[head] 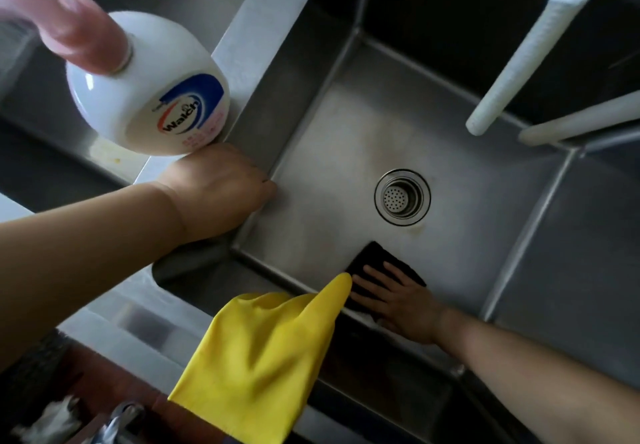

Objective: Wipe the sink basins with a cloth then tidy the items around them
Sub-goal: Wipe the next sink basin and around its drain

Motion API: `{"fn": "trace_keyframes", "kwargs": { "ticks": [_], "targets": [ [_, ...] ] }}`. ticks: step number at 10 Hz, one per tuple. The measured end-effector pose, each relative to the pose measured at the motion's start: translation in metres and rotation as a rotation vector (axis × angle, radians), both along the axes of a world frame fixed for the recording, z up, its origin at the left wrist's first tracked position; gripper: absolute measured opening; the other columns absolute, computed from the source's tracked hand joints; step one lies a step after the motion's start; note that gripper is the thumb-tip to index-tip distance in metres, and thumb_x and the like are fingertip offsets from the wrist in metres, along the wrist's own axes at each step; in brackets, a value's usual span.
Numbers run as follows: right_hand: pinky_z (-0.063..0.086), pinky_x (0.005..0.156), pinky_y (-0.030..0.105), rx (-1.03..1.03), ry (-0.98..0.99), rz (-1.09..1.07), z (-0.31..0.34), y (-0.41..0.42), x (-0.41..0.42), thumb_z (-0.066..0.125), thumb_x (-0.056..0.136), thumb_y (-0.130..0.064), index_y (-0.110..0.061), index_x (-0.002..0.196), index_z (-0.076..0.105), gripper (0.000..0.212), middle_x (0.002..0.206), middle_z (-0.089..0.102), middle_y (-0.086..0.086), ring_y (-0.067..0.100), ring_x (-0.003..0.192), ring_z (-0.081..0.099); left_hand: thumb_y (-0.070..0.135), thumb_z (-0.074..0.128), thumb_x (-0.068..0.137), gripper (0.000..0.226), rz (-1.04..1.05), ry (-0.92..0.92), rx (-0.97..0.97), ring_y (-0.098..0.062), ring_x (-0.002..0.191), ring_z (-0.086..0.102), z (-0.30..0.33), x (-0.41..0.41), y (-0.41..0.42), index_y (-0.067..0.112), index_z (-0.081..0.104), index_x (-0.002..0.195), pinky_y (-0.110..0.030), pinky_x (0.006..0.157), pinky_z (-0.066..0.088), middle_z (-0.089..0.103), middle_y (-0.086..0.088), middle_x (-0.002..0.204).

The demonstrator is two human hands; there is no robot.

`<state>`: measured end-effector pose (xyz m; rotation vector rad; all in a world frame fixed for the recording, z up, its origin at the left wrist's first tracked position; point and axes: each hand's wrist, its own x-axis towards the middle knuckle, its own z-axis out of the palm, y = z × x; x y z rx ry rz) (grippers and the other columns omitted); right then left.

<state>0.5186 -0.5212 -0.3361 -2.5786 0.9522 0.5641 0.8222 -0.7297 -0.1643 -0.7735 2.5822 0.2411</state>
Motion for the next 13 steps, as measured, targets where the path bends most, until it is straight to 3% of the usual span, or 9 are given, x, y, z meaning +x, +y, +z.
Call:
{"fn": "trace_keyframes", "kwargs": {
  "ticks": [2, 4, 6, 7, 8, 9, 10, 12, 13],
  "targets": [
    [0.017, 0.107, 0.053, -0.052, -0.02, -0.238, -0.008, -0.058, 0.046, 0.048, 0.079, -0.051, -0.028, 0.141, 0.036, 0.067, 0.148, 0.039, 0.006, 0.033, 0.138, 0.028, 0.031, 0.017, 0.081, 0.04, -0.009, -0.007, 0.001, -0.023, 0.066, 0.061, -0.012, 0.003, -0.001, 0.023, 0.055, 0.089, -0.038, 0.065, 0.054, 0.061, 0.001, 0.073],
    [0.018, 0.11, 0.057, -0.061, 0.044, -0.493, -0.009, -0.085, 0.07, 0.039, 0.079, -0.051, -0.026, 0.141, 0.041, 0.067, 0.148, 0.039, 0.008, 0.036, 0.136, 0.034, 0.038, 0.02, 0.081, 0.029, -0.028, -0.19, -0.07, -0.022, 0.062, 0.055, -0.057, 0.015, -0.01, 0.029, 0.046, 0.091, -0.036, 0.062, 0.051, 0.053, 0.004, 0.07],
    [0.01, 0.109, 0.048, -0.027, 0.1, -0.759, -0.002, -0.033, 0.017, 0.035, 0.079, -0.052, -0.025, 0.145, 0.024, 0.073, 0.15, 0.034, 0.009, 0.03, 0.141, 0.018, 0.039, -0.006, 0.069, 0.073, 0.087, -0.046, 0.029, -0.029, 0.073, 0.062, -0.006, -0.004, -0.002, 0.017, 0.058, 0.094, -0.042, 0.071, 0.054, 0.064, -0.005, 0.079],
    [-0.005, 0.112, 0.042, -0.061, 0.155, -0.943, 0.003, -0.027, -0.015, 0.024, 0.082, -0.057, -0.025, 0.148, 0.004, 0.075, 0.156, 0.002, 0.001, 0.026, 0.144, -0.003, 0.042, -0.011, 0.06, 0.086, 0.111, -0.032, 0.058, -0.033, 0.084, 0.061, 0.012, -0.009, 0.004, 0.011, 0.059, 0.1, -0.044, 0.08, 0.051, 0.065, -0.012, 0.089],
    [-0.01, 0.114, 0.045, 0.03, 0.247, -1.132, 0.008, -0.031, -0.041, 0.032, 0.095, -0.05, -0.024, 0.149, -0.007, 0.073, 0.156, -0.017, 0.004, 0.027, 0.143, -0.017, 0.049, 0.016, 0.076, 0.062, 0.106, -0.048, 0.142, -0.031, 0.084, 0.062, 0.019, -0.006, 0.008, 0.012, 0.059, 0.1, -0.041, 0.078, 0.053, 0.065, -0.011, 0.089],
    [-0.009, 0.115, 0.048, 0.1, 0.264, -1.295, 0.014, -0.03, -0.041, 0.033, 0.097, -0.046, -0.02, 0.15, -0.008, 0.072, 0.156, -0.019, 0.007, 0.029, 0.143, -0.02, 0.025, 0.063, 0.082, 0.019, -0.109, -0.153, -0.059, -0.023, 0.081, 0.065, 0.019, -0.008, 0.007, 0.018, 0.06, 0.1, -0.036, 0.074, 0.056, 0.065, -0.003, 0.086],
    [-0.007, 0.114, 0.052, 0.131, 0.258, -1.347, 0.011, -0.02, -0.014, 0.031, 0.097, -0.047, -0.018, 0.15, -0.008, 0.072, 0.156, -0.017, 0.012, 0.033, 0.143, -0.017, 0.024, 0.061, 0.084, 0.023, -0.082, -0.139, -0.025, -0.02, 0.088, 0.063, 0.023, -0.01, 0.008, 0.021, 0.057, 0.107, -0.033, 0.081, 0.054, 0.063, -0.001, 0.093],
    [0.026, 0.102, 0.063, 0.089, 0.126, -0.969, 0.004, -0.002, 0.058, 0.036, 0.078, -0.048, -0.014, 0.142, 0.034, 0.072, 0.144, 0.039, 0.023, 0.045, 0.134, 0.032, 0.028, 0.052, 0.089, 0.019, -0.101, -0.147, -0.03, -0.021, 0.092, 0.06, 0.023, -0.01, 0.009, 0.021, 0.051, 0.107, -0.033, 0.083, 0.052, 0.06, 0.0, 0.097],
    [0.009, 0.109, 0.055, 0.077, 0.017, -0.729, 0.0, -0.016, 0.082, 0.036, 0.081, -0.05, -0.021, 0.145, 0.025, 0.071, 0.15, 0.029, 0.015, 0.035, 0.144, 0.002, 0.026, 0.051, 0.089, 0.016, -0.133, -0.159, -0.04, -0.021, 0.091, 0.061, 0.025, -0.012, 0.008, 0.021, 0.053, 0.104, -0.035, 0.084, 0.051, 0.062, 0.0, 0.095]
  ]
}}
